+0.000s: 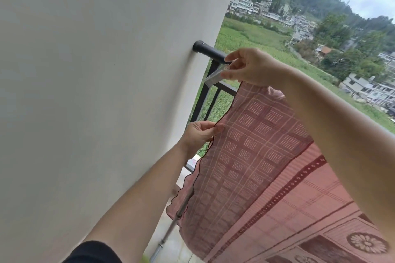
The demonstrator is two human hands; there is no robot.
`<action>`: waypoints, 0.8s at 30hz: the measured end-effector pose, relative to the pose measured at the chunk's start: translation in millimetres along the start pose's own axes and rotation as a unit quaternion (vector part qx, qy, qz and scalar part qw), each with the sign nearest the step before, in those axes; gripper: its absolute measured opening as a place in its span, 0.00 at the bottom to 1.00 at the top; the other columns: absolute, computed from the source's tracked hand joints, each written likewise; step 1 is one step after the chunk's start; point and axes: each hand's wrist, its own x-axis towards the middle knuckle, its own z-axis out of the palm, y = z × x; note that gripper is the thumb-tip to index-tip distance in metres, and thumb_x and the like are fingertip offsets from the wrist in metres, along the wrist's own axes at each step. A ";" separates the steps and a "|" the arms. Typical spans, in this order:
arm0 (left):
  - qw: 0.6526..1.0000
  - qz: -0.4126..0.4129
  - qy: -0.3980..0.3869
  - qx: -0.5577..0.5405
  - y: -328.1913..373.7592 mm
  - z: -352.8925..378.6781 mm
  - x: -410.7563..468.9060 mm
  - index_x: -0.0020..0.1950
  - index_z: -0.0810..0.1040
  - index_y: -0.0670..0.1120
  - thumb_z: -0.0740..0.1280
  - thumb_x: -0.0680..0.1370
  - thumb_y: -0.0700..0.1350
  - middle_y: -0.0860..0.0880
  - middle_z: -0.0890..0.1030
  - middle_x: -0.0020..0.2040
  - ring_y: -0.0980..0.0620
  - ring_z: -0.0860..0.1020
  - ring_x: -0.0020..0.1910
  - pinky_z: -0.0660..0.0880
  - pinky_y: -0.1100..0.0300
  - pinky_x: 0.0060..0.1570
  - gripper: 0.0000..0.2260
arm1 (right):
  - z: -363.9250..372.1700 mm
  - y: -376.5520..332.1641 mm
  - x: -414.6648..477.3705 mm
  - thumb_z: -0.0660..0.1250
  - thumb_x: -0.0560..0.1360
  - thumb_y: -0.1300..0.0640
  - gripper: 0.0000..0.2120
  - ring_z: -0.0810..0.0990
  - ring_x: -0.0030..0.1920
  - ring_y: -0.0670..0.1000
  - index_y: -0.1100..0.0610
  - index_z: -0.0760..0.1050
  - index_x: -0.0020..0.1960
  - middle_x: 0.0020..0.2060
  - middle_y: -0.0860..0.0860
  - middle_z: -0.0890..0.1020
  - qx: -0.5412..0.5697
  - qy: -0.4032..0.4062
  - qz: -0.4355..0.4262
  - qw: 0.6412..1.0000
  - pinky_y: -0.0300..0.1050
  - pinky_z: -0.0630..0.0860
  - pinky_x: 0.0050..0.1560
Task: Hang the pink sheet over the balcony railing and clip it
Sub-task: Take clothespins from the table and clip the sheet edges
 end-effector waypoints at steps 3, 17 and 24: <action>1.000 0.002 0.003 0.030 5.0 1.3 0.7 0.57 0.81 0.38 0.75 0.73 0.46 0.40 0.84 0.53 0.51 0.83 0.49 0.78 0.60 0.49 0.16 | 4.4 -10.9 5.3 0.74 0.73 0.46 0.13 0.80 0.43 0.46 0.47 0.78 0.55 0.46 0.48 0.83 0.016 -0.030 -0.017 0.999 0.42 0.80 0.51; 0.997 -0.015 0.023 -0.072 0.7 12.2 2.7 0.54 0.83 0.36 0.70 0.77 0.38 0.41 0.85 0.48 0.46 0.83 0.47 0.81 0.54 0.50 0.08 | 18.9 -16.0 26.8 0.74 0.72 0.44 0.18 0.84 0.40 0.39 0.47 0.81 0.60 0.44 0.42 0.86 -0.090 -0.134 -0.014 0.987 0.34 0.77 0.46; 0.995 -0.006 0.039 -0.091 -2.5 9.9 1.5 0.57 0.81 0.35 0.71 0.76 0.40 0.35 0.82 0.54 0.37 0.82 0.54 0.78 0.43 0.57 0.13 | 37.4 -19.4 35.0 0.75 0.71 0.44 0.16 0.80 0.50 0.40 0.46 0.83 0.57 0.51 0.40 0.84 -0.196 -0.152 -0.043 0.968 0.39 0.74 0.55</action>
